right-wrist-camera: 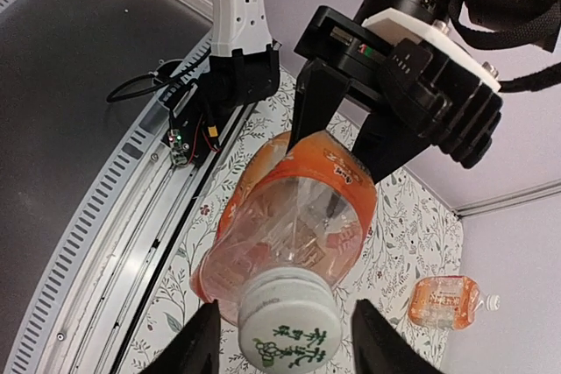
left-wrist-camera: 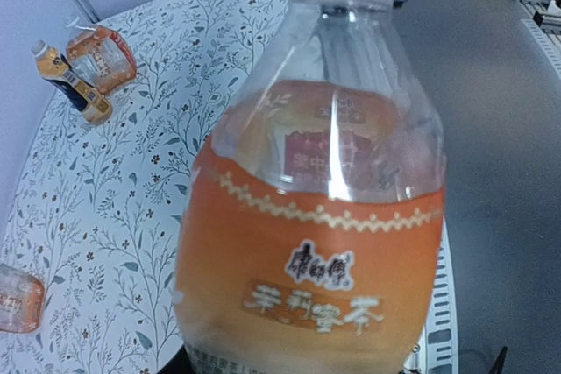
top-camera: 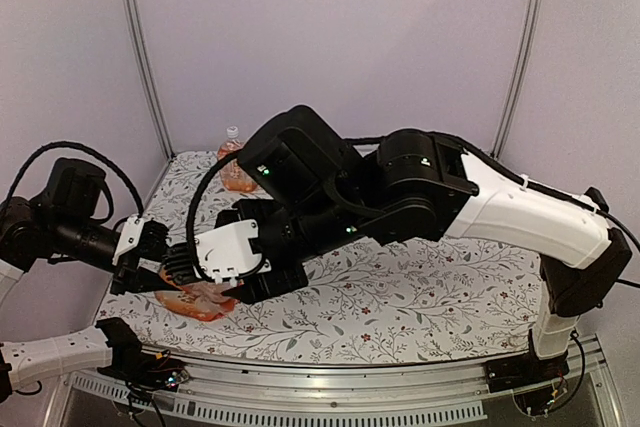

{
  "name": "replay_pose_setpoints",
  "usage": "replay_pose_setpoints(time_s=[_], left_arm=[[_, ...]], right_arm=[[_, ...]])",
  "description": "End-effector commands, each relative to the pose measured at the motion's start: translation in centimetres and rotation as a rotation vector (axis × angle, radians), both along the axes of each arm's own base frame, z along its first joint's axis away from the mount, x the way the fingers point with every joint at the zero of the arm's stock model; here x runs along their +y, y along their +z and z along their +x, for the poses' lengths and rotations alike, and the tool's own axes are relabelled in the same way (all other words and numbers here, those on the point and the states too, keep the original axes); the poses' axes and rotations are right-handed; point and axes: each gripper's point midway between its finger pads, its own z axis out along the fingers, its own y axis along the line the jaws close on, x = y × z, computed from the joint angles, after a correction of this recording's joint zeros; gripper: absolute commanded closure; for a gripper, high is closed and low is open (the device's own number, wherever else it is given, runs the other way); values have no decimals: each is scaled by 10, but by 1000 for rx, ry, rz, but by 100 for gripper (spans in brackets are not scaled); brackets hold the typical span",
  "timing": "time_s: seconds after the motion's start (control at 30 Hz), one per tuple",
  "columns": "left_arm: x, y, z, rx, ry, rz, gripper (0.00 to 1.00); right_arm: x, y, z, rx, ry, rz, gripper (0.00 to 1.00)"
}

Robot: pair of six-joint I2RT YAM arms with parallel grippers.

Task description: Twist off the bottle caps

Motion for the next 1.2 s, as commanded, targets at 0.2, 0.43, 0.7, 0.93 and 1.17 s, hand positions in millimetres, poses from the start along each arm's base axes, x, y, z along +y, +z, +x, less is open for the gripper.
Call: replay_pose_setpoints(time_s=[0.2,0.43,0.7,0.93,1.17], left_arm=[[1,18,70,-215,290,-55,83],[21,30,118,-421,498,-8,83],[20,26,119,-429,493,3,82],[20,23,119,-437,483,16,82],[19,24,118,-436,475,11,81]], right_arm=[[1,41,61,173,-422,208,1],[-7,51,120,742,-860,391,19],[-5,44,143,895,-1016,454,31],[6,37,139,911,-985,424,41],[6,20,148,891,-1031,396,40]])
